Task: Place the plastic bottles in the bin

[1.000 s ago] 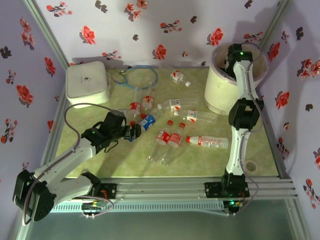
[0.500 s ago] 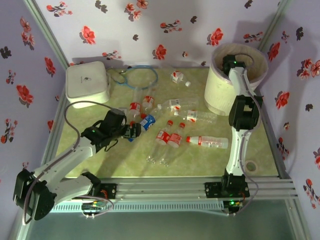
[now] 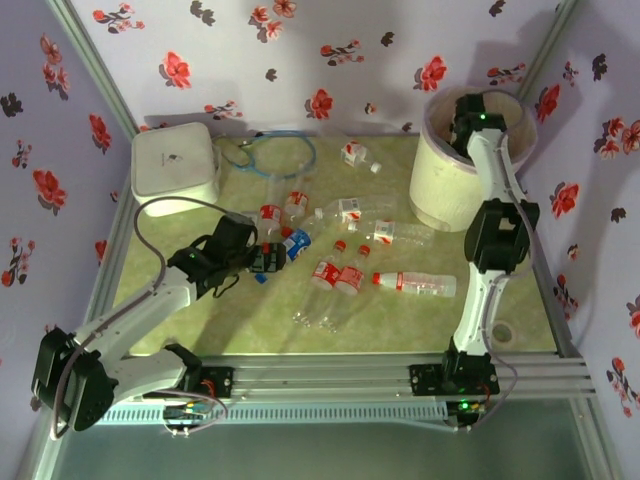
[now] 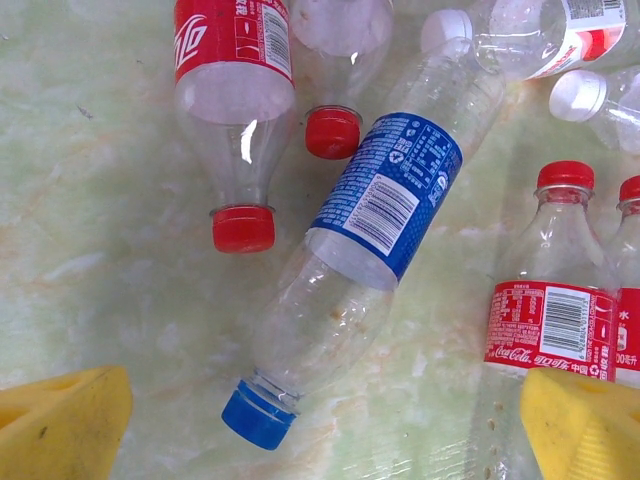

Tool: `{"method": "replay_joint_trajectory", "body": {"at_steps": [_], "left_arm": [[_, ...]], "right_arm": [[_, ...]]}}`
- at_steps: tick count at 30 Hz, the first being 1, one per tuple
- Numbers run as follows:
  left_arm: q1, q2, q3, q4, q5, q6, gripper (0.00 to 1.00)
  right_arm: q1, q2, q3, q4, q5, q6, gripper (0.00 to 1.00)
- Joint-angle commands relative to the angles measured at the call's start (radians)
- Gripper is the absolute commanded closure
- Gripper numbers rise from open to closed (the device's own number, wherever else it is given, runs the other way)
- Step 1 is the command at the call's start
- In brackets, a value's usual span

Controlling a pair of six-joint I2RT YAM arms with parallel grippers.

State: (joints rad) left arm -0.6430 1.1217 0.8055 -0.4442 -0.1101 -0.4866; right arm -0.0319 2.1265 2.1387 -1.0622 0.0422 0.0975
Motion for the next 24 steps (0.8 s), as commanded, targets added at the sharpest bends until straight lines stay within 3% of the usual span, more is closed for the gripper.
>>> {"method": "replay_joint_trajectory", "body": {"at_steps": [1,7,11,15,24], "left_arm": [[-0.001,-0.034,-0.002,0.034,-0.011,0.012,0.0],[-0.02,-0.092,-0.011,0.029,-0.012,0.021,0.0],[-0.068,-0.071,0.012,0.028,-0.015,0.046,0.0],[-0.113,0.011,0.058,0.038,-0.025,0.075,0.0],[-0.138,0.269,0.192,-0.015,-0.067,0.135,0.02]], "right_arm": [[0.008,-0.147,-0.049,0.03,0.06,0.018,0.01],[0.01,-0.368,-0.213,0.19,0.094,0.067,0.01],[0.013,-0.476,-0.293,0.256,0.049,0.095,0.01],[0.015,-0.592,-0.396,0.342,-0.081,0.135,0.01],[0.019,-0.845,-0.65,0.613,-0.541,0.264,0.01]]}}
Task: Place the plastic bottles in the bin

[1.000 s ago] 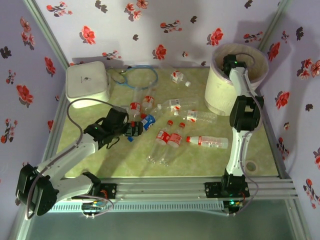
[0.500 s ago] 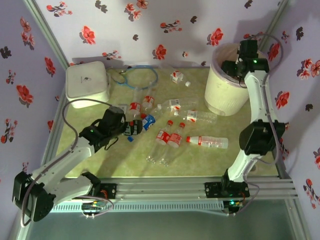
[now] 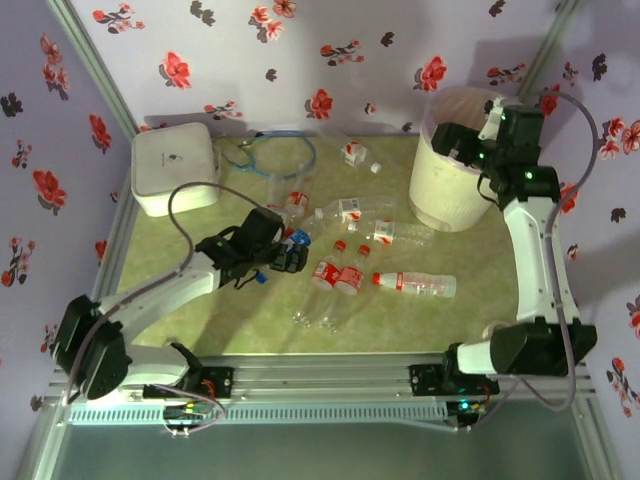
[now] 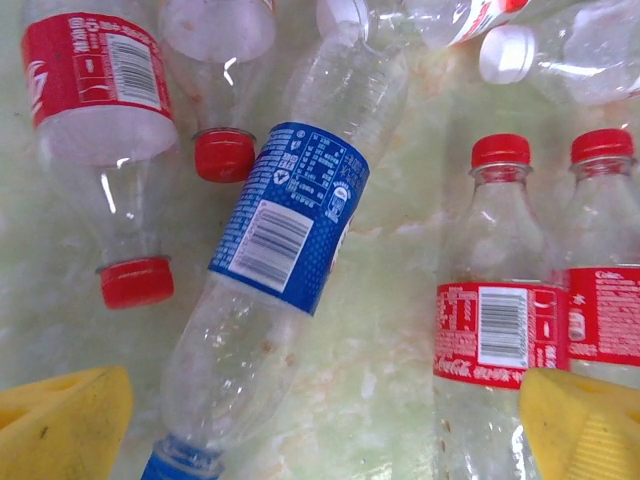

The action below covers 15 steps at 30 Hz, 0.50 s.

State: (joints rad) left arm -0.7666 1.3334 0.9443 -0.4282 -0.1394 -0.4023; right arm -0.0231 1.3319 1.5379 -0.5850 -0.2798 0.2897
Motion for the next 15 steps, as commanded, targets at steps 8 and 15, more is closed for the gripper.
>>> {"method": "replay_joint_trajectory", "body": {"at_steps": [8,15], "left_arm": [[-0.053,0.294,0.2,-0.198,-0.212,0.077,0.2],[-0.073,0.433,0.243,-0.225,-0.23,0.063,0.22]], "right_arm": [[0.076,-0.174,-0.238,0.268,-0.41,0.118,0.01],[0.084,-0.212,-0.369,0.343,-0.424,0.15,0.01]]}}
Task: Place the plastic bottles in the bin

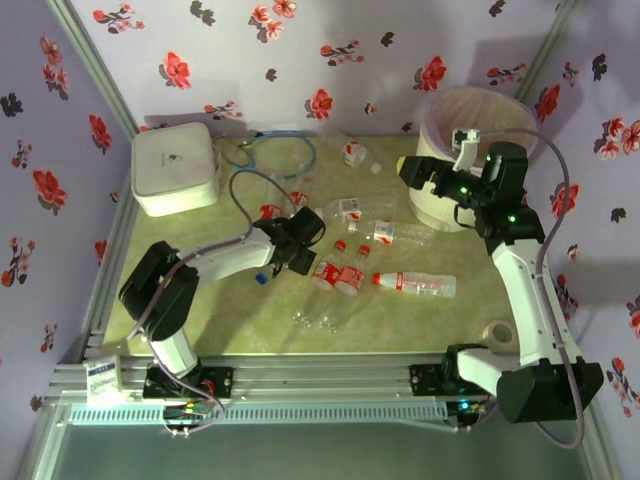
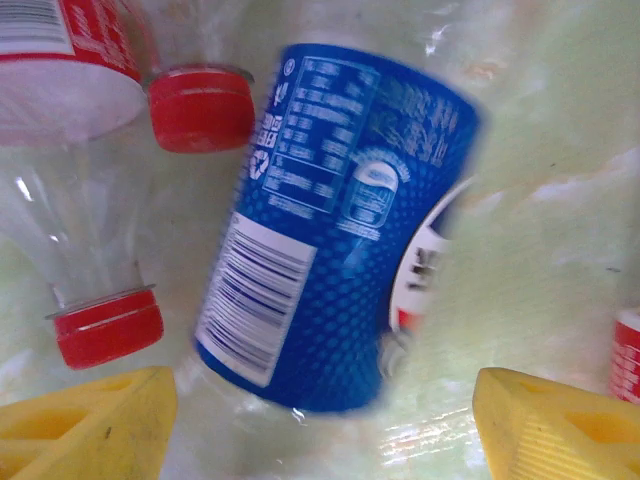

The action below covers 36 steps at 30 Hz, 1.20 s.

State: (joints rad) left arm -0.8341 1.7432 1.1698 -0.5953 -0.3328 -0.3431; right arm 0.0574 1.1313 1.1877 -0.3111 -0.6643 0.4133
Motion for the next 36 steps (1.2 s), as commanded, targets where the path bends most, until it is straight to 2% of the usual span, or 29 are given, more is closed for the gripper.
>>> {"method": "replay_joint_trajectory", "body": {"at_steps": [1,6,12,22,26,30,32,36], "left_arm": [[-0.005,0.03,0.019,-0.055,-0.042,0.001,0.21],[-0.005,0.048,0.018,-0.033,-0.058,-0.012,0.17],[-0.005,0.045,0.016,-0.031,-0.055,-0.029,0.28],[-0.005,-0.005,0.005,-0.011,-0.017,-0.041,0.5],[-0.005,-0.067,0.007,-0.01,-0.018,-0.043,0.52],[0.001,-0.168,0.007,0.009,-0.017,-0.036,0.52],[0.008,-0.225,-0.006,0.049,0.015,-0.031,0.52],[0.032,-0.341,-0.088,0.227,0.177,-0.042,0.51]], "right_arm": [[0.005,-0.006,-0.022,0.077,-0.045,0.034,0.01],[0.015,0.023,-0.059,0.17,-0.084,0.094,0.01],[0.029,0.059,-0.062,0.204,-0.1,0.111,0.01],[0.033,0.023,-0.1,0.205,-0.09,0.115,0.01],[0.054,0.018,-0.104,0.191,-0.086,0.123,0.01],[0.134,0.048,-0.107,0.158,-0.054,0.11,0.01],[0.185,0.073,-0.114,0.17,-0.051,0.119,0.01],[0.253,0.144,-0.168,0.364,-0.099,0.269,0.02]]}}
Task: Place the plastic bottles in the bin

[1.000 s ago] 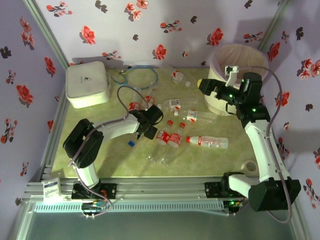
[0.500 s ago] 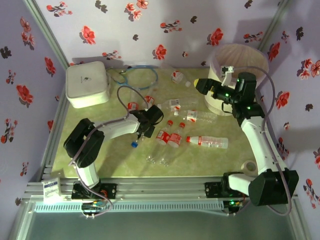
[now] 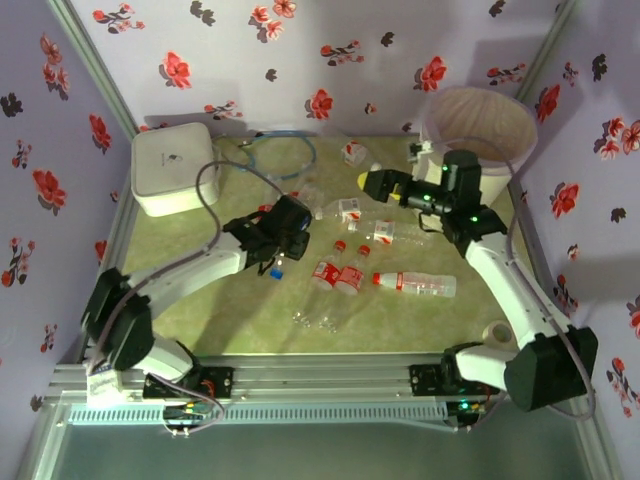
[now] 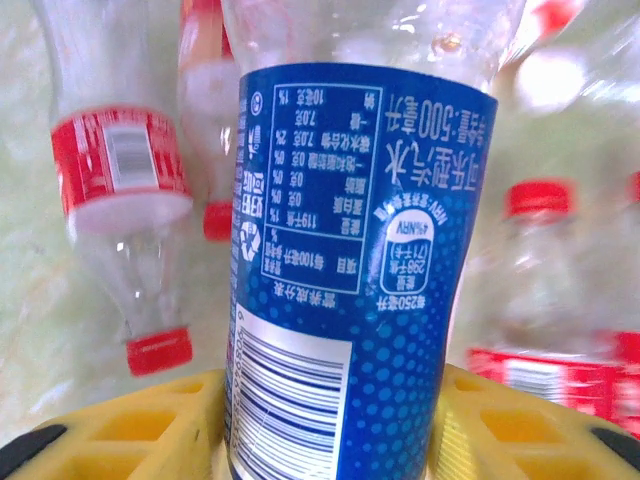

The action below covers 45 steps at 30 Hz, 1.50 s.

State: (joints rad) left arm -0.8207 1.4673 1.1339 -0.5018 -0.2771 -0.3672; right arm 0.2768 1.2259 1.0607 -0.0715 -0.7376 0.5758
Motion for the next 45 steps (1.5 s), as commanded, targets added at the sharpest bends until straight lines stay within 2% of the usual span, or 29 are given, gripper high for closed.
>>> {"method": "replay_joint_trajectory", "body": {"at_steps": [1,7,12,21,24,30,38,45], "left_arm": [[0.025,-0.084,-0.071,0.17,0.15,-0.025,0.51],[0.043,-0.133,-0.145,0.345,0.305,-0.024,0.49],[0.05,-0.145,-0.182,0.425,0.333,-0.06,0.49],[0.089,-0.189,-0.249,0.543,0.407,-0.107,0.49],[0.106,-0.2,-0.265,0.565,0.418,-0.12,0.49],[0.118,-0.187,-0.288,0.634,0.473,-0.14,0.49],[0.121,-0.192,-0.318,0.66,0.486,-0.154,0.47],[0.123,-0.207,-0.314,0.628,0.486,-0.138,0.38]], "right_arm": [[0.049,0.066,-0.046,0.147,-0.019,0.123,0.02],[0.15,0.168,-0.021,0.197,0.032,0.14,0.03],[0.199,0.227,-0.025,0.328,-0.019,0.217,0.03],[0.241,0.286,-0.004,0.197,0.048,0.134,0.05],[0.252,0.316,0.017,0.175,0.036,0.118,0.05],[0.262,0.37,0.014,0.246,-0.006,0.157,0.31],[0.262,0.373,0.005,0.284,0.003,0.164,0.44],[0.25,0.348,0.057,0.184,0.057,0.076,0.48]]}}
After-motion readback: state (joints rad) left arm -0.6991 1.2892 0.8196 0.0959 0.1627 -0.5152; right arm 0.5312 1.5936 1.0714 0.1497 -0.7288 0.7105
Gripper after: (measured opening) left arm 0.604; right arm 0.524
